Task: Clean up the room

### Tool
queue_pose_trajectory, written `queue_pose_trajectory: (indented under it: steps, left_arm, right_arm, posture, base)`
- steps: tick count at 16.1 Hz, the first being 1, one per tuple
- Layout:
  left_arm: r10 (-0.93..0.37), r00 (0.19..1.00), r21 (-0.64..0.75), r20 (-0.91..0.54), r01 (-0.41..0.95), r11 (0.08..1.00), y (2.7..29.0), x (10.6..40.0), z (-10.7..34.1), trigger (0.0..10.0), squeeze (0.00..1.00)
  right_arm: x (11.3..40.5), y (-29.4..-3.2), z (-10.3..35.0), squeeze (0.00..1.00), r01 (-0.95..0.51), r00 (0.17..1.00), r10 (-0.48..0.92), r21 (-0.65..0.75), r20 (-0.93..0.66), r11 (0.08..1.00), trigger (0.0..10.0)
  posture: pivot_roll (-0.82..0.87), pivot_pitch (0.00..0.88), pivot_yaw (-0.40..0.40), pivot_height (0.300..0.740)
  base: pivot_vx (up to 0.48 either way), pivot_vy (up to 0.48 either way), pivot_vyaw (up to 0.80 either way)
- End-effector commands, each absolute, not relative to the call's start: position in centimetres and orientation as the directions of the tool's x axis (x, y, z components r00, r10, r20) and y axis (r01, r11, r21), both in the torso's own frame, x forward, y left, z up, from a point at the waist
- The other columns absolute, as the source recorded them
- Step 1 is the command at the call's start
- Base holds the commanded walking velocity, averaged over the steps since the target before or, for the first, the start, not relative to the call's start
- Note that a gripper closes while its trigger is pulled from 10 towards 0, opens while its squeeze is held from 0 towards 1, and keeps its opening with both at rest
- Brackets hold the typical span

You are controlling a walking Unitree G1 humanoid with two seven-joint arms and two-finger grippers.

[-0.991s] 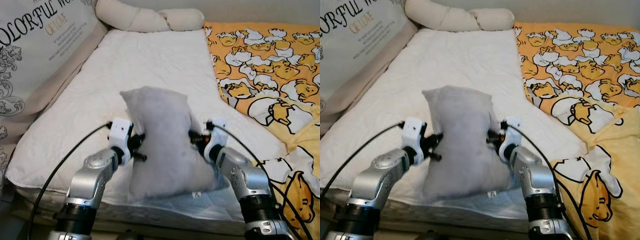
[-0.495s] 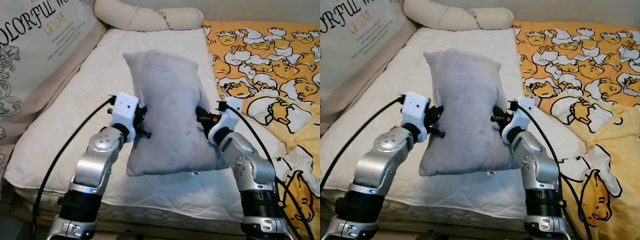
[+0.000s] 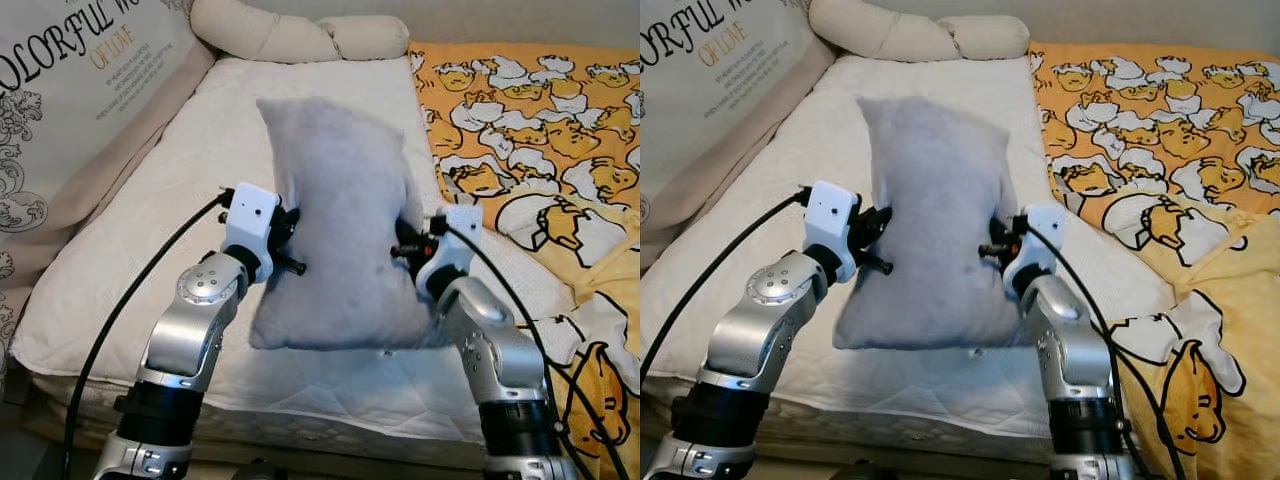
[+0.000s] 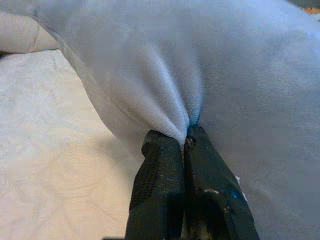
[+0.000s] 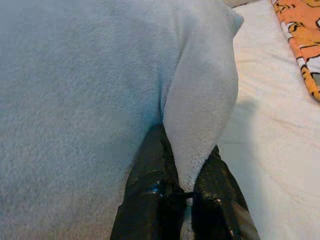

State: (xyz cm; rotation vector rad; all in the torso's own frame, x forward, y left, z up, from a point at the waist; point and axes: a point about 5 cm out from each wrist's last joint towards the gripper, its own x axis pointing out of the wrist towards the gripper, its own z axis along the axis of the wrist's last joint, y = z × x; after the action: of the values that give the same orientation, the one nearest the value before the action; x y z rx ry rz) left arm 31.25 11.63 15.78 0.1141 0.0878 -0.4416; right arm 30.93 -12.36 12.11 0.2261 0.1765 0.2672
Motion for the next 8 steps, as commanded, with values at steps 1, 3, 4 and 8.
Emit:
queue_pose_trajectory:
  steps: [1, 3, 4, 8]
  left_arm:
    - [-0.435, 0.899, 0.106, -0.058, 0.439, 0.892, 11.45, 31.22, 16.67, 10.0, 0.00]
    - [-0.437, 0.897, 0.122, -0.063, 0.442, 0.889, 11.44, 31.32, 16.67, 10.0, 0.00]
    - [-0.439, 0.896, 0.121, -0.067, 0.444, 0.888, 11.44, 31.38, 16.66, 10.0, 0.00]
    - [-0.440, 0.894, 0.123, -0.083, 0.448, 0.886, 11.49, 31.67, 16.52, 10.0, 0.00]
  right_arm:
    - [30.83, -12.00, 12.75, 0.00, -0.256, 0.951, 0.288, 0.232, -0.116, 0.938, 10.0]
    - [30.60, -12.47, 12.33, 0.00, -0.227, 0.957, 0.261, 0.236, -0.126, 0.945, 10.0]
    - [30.58, -12.55, 12.26, 0.00, -0.218, 0.956, 0.260, 0.265, -0.133, 0.939, 10.0]
    - [30.74, -12.72, 12.57, 0.00, -0.207, 0.961, 0.250, 0.286, -0.121, 0.935, 10.0]
  posture:
    - [0.02, 0.000, 0.052, 0.740]
    - [0.02, 0.000, 0.060, 0.740]
    - [0.02, 0.000, 0.065, 0.740]
    - [0.02, 0.000, 0.069, 0.740]
  base:
    - [0.000, 0.000, 0.00]
    - [0.000, 0.000, 0.00]
    - [0.000, 0.000, 0.00]
    - [0.000, 0.244, -0.72]
